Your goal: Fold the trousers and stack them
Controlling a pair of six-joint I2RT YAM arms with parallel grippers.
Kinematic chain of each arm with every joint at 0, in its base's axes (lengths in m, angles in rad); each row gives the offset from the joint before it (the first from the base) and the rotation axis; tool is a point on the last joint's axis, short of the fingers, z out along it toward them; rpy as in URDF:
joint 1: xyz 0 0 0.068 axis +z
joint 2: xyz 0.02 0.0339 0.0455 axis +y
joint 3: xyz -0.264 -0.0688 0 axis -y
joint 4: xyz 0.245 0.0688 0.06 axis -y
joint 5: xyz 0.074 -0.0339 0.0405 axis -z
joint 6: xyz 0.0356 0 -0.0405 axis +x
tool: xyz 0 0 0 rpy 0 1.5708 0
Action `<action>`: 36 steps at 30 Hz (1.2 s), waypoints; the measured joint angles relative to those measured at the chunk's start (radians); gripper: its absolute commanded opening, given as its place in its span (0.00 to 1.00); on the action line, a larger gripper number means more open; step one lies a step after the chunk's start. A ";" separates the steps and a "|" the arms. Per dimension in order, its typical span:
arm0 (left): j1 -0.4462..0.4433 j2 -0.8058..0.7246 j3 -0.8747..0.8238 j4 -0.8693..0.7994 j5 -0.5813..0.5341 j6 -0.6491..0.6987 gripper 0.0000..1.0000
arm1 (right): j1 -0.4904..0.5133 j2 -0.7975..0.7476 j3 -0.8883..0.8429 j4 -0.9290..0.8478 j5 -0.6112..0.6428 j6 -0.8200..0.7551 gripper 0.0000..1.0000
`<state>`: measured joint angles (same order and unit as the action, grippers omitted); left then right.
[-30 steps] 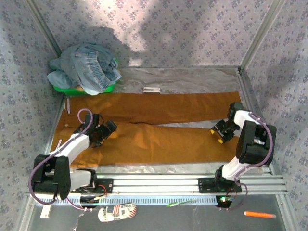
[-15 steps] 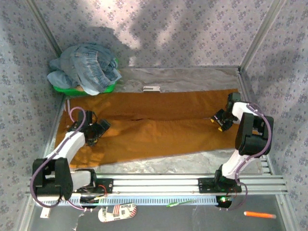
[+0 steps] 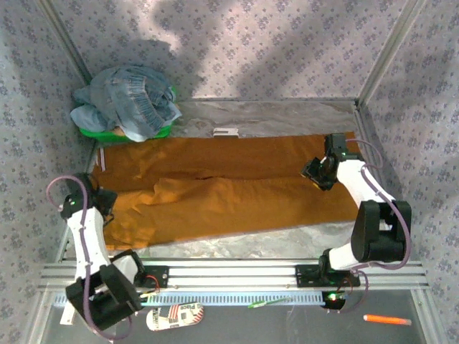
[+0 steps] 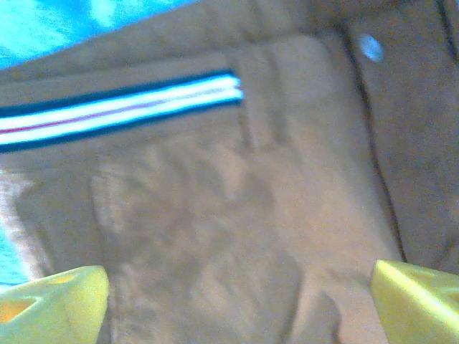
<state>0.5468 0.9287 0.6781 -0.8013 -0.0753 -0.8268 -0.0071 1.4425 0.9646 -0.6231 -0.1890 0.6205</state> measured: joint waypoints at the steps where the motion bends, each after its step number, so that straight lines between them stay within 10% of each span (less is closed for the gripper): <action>1: 0.044 -0.002 -0.007 -0.003 -0.002 0.003 0.90 | 0.006 -0.002 -0.001 -0.001 -0.005 -0.002 0.53; 20: 0.167 -0.024 -0.243 0.084 -0.031 -0.066 0.79 | 0.095 -0.005 -0.074 -0.002 -0.063 -0.020 0.52; 36: 0.167 -0.071 -0.314 0.151 -0.038 -0.085 0.46 | 0.095 -0.048 -0.085 -0.003 -0.061 -0.027 0.52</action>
<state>0.7136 0.8577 0.3645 -0.6498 -0.1131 -0.9119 0.0875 1.3945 0.8795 -0.6258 -0.2501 0.5934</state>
